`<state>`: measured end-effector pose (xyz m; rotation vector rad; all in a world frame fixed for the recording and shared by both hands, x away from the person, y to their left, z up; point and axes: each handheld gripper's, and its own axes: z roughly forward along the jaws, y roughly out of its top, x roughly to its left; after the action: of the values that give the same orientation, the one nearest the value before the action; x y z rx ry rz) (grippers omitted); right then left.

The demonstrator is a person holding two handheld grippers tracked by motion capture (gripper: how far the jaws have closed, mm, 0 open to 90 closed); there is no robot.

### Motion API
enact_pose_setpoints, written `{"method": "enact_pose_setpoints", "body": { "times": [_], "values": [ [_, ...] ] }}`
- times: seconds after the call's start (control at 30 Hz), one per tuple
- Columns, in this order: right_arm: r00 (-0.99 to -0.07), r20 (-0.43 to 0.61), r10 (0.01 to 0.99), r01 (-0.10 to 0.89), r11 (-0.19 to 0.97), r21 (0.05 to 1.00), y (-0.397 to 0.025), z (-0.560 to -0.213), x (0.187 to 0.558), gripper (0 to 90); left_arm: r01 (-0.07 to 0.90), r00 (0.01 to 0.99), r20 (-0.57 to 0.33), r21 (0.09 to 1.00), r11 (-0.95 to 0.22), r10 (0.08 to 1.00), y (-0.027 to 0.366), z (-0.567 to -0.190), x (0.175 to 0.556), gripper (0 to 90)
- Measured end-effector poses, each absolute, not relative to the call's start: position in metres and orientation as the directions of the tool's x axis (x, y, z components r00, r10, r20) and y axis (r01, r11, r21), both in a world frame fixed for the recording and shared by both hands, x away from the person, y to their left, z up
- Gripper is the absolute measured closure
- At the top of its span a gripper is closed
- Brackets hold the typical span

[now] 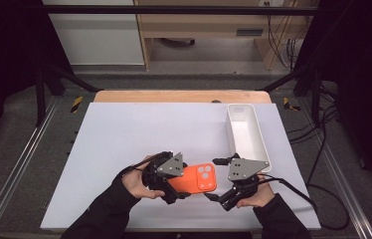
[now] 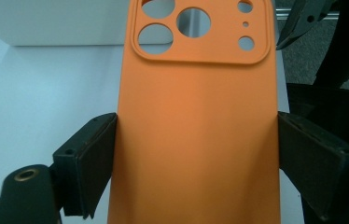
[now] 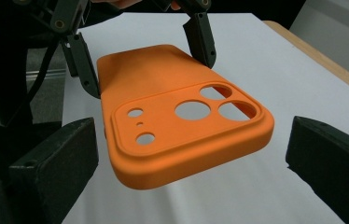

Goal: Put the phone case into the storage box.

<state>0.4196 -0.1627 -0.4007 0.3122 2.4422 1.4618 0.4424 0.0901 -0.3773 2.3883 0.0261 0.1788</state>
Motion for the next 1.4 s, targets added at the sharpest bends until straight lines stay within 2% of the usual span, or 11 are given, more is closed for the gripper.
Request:
{"method": "enact_pose_setpoints", "body": {
  "times": [0.93, 1.4],
  "values": [
    [-0.975, -0.095, 0.201, 0.017, 0.493, 0.870, -0.153, -0.413, 0.428, 6.4, -0.059, 0.994, 0.104, 0.678, -0.733, 0.016, 0.083, -0.384, 0.442, 15.4],
    [-0.983, -0.089, 0.159, -0.005, 0.465, 0.885, -0.151, -0.417, 0.429, 11.0, -0.064, 0.996, 0.094, 0.680, -0.731, 0.000, 0.083, -0.388, 0.441, 15.4]
  ]
}}
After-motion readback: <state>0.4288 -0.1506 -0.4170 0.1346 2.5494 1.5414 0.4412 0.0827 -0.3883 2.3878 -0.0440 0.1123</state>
